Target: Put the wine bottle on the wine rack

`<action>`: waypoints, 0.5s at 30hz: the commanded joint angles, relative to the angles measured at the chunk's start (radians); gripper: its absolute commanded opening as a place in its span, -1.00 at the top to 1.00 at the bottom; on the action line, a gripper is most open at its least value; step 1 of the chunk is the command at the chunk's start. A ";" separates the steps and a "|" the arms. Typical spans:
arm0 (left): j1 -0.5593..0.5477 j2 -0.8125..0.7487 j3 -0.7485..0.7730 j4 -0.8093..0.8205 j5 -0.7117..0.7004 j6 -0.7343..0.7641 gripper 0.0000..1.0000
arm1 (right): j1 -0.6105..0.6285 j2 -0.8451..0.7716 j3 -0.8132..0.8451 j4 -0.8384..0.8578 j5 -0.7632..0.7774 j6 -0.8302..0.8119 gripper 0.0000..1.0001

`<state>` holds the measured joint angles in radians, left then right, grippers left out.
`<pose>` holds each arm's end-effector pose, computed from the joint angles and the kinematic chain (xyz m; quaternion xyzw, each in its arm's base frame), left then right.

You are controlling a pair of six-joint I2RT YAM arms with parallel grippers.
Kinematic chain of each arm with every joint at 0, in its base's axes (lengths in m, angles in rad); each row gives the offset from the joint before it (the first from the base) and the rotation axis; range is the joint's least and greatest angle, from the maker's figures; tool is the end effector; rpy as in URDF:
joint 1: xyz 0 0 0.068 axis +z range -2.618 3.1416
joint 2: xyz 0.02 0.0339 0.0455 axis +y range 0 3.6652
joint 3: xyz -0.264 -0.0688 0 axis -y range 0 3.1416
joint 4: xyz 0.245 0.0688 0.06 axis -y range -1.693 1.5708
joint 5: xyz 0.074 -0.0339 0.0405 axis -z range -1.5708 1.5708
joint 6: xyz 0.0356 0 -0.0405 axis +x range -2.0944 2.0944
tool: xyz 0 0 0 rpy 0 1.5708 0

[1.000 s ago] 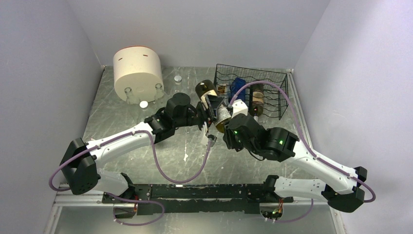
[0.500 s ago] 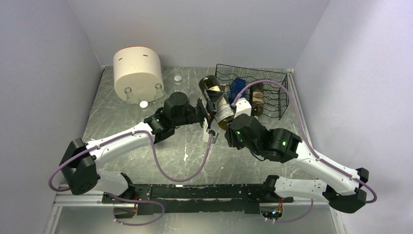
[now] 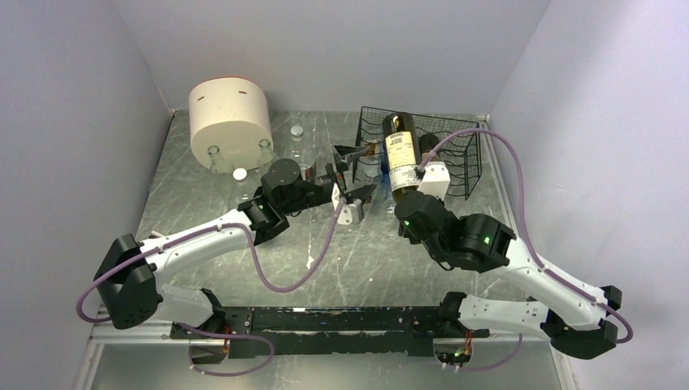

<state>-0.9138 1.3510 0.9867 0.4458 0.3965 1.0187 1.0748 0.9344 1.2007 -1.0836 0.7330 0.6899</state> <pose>0.1841 -0.2612 0.3486 0.6290 0.2585 -0.0955 0.7269 0.0935 0.1227 0.3749 -0.0366 0.8773 0.0535 0.4755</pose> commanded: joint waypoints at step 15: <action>-0.005 -0.096 -0.056 -0.287 -0.445 -1.170 -0.91 | -0.576 0.054 -0.033 0.092 -0.294 -0.103 1.00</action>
<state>-0.9146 1.2919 0.9119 0.3489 0.0574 0.0483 0.5297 1.0100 1.1606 -1.0527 0.4706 0.6083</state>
